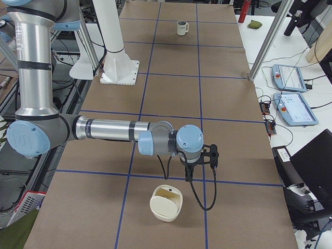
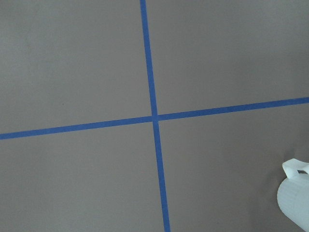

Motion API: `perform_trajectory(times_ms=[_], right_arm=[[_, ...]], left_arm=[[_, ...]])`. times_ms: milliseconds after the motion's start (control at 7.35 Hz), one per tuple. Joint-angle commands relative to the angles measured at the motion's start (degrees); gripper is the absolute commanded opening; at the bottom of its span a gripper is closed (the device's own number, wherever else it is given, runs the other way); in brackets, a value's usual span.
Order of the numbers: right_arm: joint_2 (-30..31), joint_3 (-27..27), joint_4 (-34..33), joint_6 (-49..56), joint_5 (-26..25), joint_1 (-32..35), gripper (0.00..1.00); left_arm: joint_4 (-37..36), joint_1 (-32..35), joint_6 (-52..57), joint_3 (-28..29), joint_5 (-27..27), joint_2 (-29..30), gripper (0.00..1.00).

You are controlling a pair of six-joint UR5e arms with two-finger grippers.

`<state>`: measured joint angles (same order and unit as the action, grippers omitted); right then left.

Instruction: Left arm hands cup to right arm to dump lemon

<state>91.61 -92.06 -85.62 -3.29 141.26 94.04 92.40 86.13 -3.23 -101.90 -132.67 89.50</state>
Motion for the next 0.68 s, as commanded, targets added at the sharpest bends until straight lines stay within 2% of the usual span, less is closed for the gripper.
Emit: perform_trajectory(times_ms=[0,136,272,544], right_arm=[[0.06,-1.53,-0.07,-0.57,-0.02,0.00,1.00],[0.06,-1.89,-0.07,-0.58,0.07,0.00,1.00],[0.15,-2.24,-0.07,-0.75,-0.11,-0.09,1.00],[0.41,-2.24,-0.07,-0.76,-0.28,0.00,1.00]], left_arm=[[0.24,-1.22,-11.44,-2.51,-5.98,0.50,1.00],[0.67,-4.79,-21.19,-2.60,-9.59,0.59,1.00],[4.94,-9.96,-27.81,-2.51,-7.37,0.59,1.00],[11.20,-14.83,-37.51,-1.38,-2.35,-0.11,1.00]])
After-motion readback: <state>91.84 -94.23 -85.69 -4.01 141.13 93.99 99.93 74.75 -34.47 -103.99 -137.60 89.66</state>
